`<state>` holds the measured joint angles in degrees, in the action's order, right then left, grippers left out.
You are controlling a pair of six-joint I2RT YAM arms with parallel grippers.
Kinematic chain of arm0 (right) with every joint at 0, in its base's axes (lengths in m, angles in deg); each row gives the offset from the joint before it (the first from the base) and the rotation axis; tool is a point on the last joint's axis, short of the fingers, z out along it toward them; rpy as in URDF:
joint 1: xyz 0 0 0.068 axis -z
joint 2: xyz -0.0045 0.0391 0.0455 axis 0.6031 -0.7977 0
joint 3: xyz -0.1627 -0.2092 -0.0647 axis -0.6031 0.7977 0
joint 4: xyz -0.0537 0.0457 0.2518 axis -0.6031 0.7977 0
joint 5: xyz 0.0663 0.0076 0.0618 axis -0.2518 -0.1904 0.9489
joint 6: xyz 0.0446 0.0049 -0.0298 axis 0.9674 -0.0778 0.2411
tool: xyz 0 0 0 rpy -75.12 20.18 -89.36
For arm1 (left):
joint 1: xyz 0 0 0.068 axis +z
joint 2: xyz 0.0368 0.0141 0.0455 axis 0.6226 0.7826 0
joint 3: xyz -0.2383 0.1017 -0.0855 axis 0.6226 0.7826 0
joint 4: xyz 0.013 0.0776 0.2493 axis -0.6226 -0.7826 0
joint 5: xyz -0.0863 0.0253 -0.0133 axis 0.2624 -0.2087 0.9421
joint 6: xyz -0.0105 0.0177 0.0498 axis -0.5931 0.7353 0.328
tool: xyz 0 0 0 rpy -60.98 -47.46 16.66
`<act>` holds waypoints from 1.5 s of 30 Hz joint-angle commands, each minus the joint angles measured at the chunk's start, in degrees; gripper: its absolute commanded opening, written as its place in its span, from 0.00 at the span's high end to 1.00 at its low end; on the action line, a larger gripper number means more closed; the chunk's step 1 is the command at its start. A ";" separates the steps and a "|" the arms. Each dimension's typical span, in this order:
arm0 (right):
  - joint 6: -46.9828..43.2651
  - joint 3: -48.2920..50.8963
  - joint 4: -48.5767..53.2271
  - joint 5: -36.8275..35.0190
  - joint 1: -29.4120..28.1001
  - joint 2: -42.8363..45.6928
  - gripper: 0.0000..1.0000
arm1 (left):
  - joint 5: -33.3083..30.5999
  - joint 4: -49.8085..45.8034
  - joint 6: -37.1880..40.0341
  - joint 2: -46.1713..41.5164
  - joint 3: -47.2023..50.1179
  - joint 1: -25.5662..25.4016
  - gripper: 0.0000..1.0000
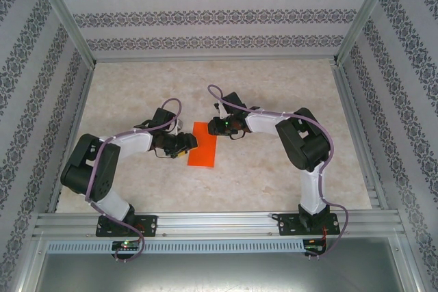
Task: Fold a paper plane with a square sheet of paper (fold left side to right side)
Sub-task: Third fold the triangle at the center of the table.
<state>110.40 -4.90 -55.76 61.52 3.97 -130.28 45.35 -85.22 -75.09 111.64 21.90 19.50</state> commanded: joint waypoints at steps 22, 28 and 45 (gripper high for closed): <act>-1.33 -0.32 1.49 0.28 0.17 -2.54 0.71 | 0.52 0.92 1.19 -0.13 -1.42 -0.64 0.81; -1.70 -0.17 1.12 0.18 0.32 -1.65 0.70 | 0.22 -0.20 0.87 -1.24 -1.40 -0.80 0.97; -11.11 9.80 -5.04 -6.99 2.68 21.53 0.23 | -1.29 1.13 -3.73 -3.24 0.04 -2.77 1.00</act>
<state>102.49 1.62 -58.72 57.02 6.98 -113.34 44.67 -84.15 -77.34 110.22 21.55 17.51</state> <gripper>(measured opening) 0.759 0.065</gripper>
